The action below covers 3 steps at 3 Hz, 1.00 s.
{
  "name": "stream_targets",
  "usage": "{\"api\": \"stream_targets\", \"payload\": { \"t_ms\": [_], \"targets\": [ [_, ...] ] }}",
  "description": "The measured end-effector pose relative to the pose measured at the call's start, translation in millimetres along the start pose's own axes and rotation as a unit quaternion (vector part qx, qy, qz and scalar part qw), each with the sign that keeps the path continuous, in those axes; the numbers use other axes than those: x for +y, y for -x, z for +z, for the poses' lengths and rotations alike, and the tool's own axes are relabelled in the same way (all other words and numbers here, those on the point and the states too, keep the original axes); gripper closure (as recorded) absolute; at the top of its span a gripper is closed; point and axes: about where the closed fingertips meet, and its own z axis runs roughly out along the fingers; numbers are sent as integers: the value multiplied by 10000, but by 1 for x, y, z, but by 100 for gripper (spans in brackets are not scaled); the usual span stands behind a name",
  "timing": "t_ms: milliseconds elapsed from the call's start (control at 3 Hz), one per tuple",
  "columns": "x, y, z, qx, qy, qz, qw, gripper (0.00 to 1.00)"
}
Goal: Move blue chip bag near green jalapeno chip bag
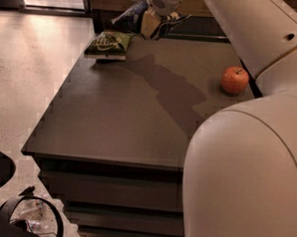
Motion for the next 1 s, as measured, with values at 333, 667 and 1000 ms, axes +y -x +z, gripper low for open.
{"api": "stream_targets", "payload": {
  "t_ms": [333, 667, 1000],
  "targets": [
    [-27, -11, 37, 167, -42, 185, 9997, 100],
    [-44, -27, 54, 272, -110, 436, 9986, 100],
    [-44, -26, 58, 274, -99, 428, 9987, 84]
  ]
}}
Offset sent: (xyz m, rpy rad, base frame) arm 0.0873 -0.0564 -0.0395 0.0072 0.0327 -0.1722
